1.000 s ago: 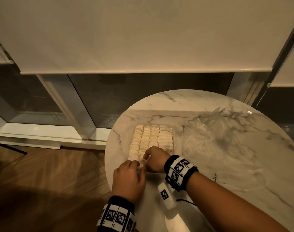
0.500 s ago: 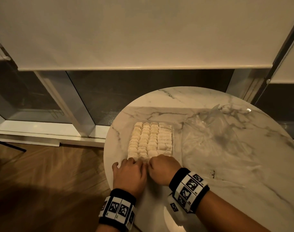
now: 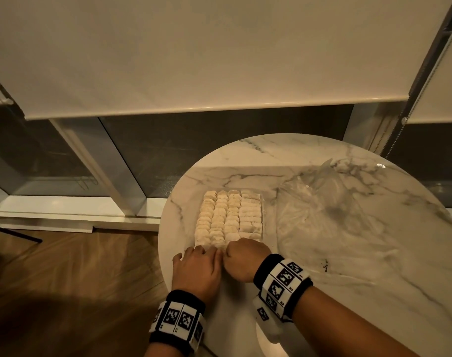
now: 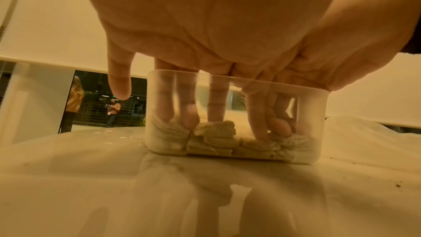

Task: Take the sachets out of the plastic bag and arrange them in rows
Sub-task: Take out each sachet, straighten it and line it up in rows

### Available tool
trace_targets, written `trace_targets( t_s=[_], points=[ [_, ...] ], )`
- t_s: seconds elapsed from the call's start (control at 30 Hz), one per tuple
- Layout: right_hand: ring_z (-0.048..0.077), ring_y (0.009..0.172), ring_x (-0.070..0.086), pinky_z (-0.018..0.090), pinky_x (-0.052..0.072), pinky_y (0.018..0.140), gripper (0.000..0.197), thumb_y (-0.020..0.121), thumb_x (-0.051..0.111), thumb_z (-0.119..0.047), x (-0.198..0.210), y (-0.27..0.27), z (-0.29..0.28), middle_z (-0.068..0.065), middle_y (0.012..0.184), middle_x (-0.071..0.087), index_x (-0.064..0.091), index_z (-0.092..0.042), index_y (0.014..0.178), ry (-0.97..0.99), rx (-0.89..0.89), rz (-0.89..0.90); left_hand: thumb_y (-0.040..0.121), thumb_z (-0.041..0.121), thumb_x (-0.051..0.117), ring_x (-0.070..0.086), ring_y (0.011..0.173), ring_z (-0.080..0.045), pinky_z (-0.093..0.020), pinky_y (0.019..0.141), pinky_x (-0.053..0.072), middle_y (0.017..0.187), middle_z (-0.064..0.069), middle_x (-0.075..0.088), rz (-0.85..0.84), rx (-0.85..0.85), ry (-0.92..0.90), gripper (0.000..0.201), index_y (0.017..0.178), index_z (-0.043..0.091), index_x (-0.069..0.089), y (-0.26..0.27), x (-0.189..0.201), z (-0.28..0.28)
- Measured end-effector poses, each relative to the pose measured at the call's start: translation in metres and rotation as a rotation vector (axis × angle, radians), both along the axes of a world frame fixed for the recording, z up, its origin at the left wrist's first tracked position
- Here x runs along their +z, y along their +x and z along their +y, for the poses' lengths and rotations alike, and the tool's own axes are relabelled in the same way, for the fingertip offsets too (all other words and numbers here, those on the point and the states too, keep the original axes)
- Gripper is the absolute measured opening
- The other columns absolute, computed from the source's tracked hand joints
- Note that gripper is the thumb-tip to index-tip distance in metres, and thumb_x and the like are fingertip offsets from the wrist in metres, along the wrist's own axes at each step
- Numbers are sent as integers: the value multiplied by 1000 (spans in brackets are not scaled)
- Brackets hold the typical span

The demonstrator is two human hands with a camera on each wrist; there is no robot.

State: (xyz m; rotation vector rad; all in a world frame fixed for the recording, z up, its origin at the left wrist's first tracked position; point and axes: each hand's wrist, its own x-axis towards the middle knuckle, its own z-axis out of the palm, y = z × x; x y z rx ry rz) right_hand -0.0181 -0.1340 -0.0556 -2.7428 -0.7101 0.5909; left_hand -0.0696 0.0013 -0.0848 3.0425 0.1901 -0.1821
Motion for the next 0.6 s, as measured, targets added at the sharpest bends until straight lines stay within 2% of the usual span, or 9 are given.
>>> trace_targets(
  t_s=[0.13, 0.23, 0.33, 0.43, 0.6],
  points=[
    [31, 108, 62, 36, 48, 89, 43, 100, 34, -36, -1, -1, 0, 13, 120, 65, 65, -10, 115, -6, -11, -15, 102, 49, 21, 56, 107, -14, -40, 100, 37, 111, 8, 65, -28, -15, -5, 44, 110, 34, 61, -1, 1, 2],
    [30, 104, 64, 34, 47, 84, 42, 100, 34, -36, -2, -2, 0, 12, 117, 66, 66, -10, 112, 0, -10, -28, 101, 50, 21, 56, 107, -12, -44, 104, 33, 110, 10, 64, -26, -14, 14, 48, 107, 33, 65, -1, 3, 3],
    [31, 99, 64, 33, 46, 79, 39, 98, 37, -33, -2, -2, 0, 13, 112, 67, 67, -9, 104, 32, -14, -33, 101, 48, 22, 55, 107, -12, -43, 100, 33, 111, 12, 62, -38, -47, 45, 43, 109, 34, 62, 0, 6, 1],
    [32, 103, 63, 35, 48, 83, 39, 97, 38, -33, -1, -1, 0, 15, 115, 66, 65, -7, 108, 35, -19, -6, 102, 47, 23, 54, 107, -15, -42, 93, 35, 113, 10, 62, 6, -47, -3, 41, 108, 33, 61, 0, 3, 1],
    [32, 106, 62, 36, 50, 87, 39, 97, 37, -34, 1, 3, 1, 15, 118, 66, 65, -9, 109, 2, 1, 34, 103, 45, 23, 50, 110, -16, -41, 93, 34, 118, 10, 61, 39, -36, -50, 42, 107, 32, 62, 0, 1, 1]
  ],
)
